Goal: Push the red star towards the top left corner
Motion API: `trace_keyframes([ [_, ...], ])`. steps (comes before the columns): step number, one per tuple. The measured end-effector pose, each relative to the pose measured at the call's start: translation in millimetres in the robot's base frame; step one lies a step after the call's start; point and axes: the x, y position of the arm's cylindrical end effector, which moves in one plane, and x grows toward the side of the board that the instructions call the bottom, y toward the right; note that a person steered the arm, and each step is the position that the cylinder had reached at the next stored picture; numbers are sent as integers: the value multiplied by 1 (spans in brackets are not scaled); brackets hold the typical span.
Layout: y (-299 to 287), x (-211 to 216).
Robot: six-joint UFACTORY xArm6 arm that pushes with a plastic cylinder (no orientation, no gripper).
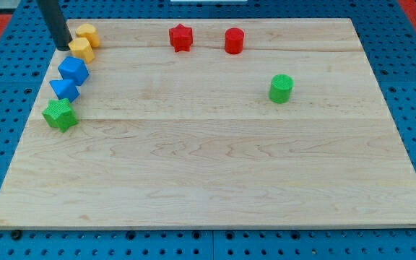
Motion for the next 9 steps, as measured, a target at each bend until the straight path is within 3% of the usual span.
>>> trace_keyframes([
  [2, -18, -73],
  [3, -4, -83],
  [4, 49, -82],
  [5, 162, -82],
  [6, 239, -82],
  [7, 260, -81],
  [9, 269, -34],
])
